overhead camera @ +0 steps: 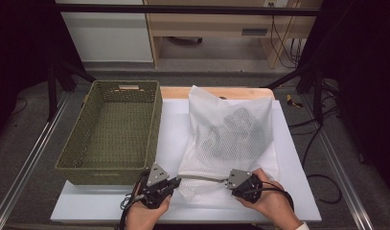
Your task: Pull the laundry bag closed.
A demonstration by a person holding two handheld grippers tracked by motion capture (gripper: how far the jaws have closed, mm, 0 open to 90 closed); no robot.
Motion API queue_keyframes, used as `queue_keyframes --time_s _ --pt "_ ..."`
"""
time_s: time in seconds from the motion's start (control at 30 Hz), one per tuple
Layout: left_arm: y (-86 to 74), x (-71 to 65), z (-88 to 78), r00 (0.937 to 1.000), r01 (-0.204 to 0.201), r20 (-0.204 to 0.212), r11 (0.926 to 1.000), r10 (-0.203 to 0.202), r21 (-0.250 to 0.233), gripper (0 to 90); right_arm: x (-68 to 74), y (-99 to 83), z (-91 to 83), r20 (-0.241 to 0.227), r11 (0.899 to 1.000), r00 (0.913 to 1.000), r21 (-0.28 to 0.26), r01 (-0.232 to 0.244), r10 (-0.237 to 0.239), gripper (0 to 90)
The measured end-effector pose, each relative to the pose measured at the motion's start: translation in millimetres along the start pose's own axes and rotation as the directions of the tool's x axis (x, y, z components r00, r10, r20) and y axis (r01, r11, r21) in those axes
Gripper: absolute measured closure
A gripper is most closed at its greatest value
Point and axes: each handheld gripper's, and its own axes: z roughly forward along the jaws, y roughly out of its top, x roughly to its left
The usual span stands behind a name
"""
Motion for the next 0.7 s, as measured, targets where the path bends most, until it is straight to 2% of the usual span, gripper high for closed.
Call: queue_keyframes --time_s 0.7 --pt "-1.2 0.9 -0.9 1.0000 0.003 0.000 1.0000 -0.003 0.005 88.2 -3.6 -12.4 -1.8 -0.006 1.000 0.9999 0.026 0.010 -0.010 81.8"
